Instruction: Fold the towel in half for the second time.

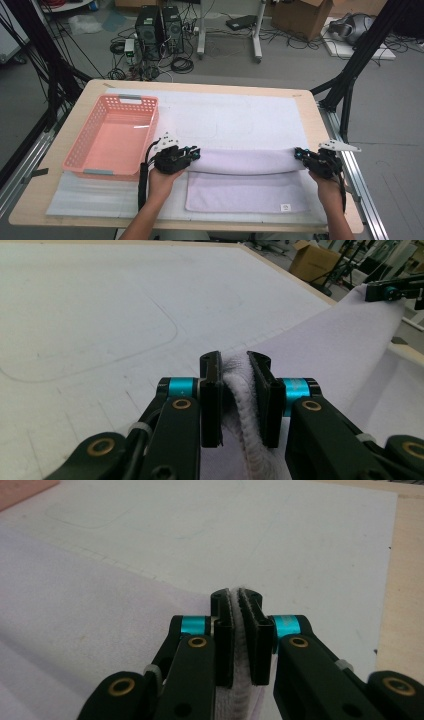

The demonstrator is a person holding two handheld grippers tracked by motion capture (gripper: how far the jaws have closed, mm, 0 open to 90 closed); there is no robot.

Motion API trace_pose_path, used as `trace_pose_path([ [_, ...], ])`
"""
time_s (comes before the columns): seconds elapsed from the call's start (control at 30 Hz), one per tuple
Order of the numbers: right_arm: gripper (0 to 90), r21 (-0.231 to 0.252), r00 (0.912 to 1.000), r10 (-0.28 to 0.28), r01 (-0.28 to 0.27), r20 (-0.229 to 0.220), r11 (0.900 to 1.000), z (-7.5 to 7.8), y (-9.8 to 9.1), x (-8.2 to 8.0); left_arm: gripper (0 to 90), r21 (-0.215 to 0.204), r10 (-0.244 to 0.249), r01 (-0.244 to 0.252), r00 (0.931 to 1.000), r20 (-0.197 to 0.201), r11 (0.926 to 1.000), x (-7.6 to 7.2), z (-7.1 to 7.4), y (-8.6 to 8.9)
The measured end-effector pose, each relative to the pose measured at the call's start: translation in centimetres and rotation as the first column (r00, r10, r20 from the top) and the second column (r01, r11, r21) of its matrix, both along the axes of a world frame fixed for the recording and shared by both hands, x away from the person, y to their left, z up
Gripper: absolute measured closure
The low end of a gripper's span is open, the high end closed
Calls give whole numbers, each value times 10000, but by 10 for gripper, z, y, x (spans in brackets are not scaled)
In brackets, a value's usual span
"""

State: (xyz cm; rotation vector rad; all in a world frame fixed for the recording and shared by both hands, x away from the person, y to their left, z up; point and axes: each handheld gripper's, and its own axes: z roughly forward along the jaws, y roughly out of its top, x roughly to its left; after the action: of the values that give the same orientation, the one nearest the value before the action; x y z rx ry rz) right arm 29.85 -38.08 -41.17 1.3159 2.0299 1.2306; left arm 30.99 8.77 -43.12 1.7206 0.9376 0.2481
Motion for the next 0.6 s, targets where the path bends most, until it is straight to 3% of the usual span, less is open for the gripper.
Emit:
trace_pose_path([
  [0.27, 844, 36, 9998, -66, 65, 213, 10000, -3, -1, -31, 766, 31, -190, 190, 9998, 14, 9998, -24, -6, 4],
  [0.47, 837, 19, 10000, -38, 38, -15, 10000, -9, 0, -53, 752, 158, -340, 340, 9994, -36, 9993, -42, -9, 6],
  [0.53, 817, -31, 9999, -20, 19, -120, 10000, -10, 0, -59, 699, 180, -257, 260, 9995, -159, 9995, -47, -11, 7],
  [0.6, 755, -83, 9994, -14, 11, -336, 10000, -13, 0, -63, 546, 116, -140, 144, 9993, -343, 9998, -49, -12, 9],
])
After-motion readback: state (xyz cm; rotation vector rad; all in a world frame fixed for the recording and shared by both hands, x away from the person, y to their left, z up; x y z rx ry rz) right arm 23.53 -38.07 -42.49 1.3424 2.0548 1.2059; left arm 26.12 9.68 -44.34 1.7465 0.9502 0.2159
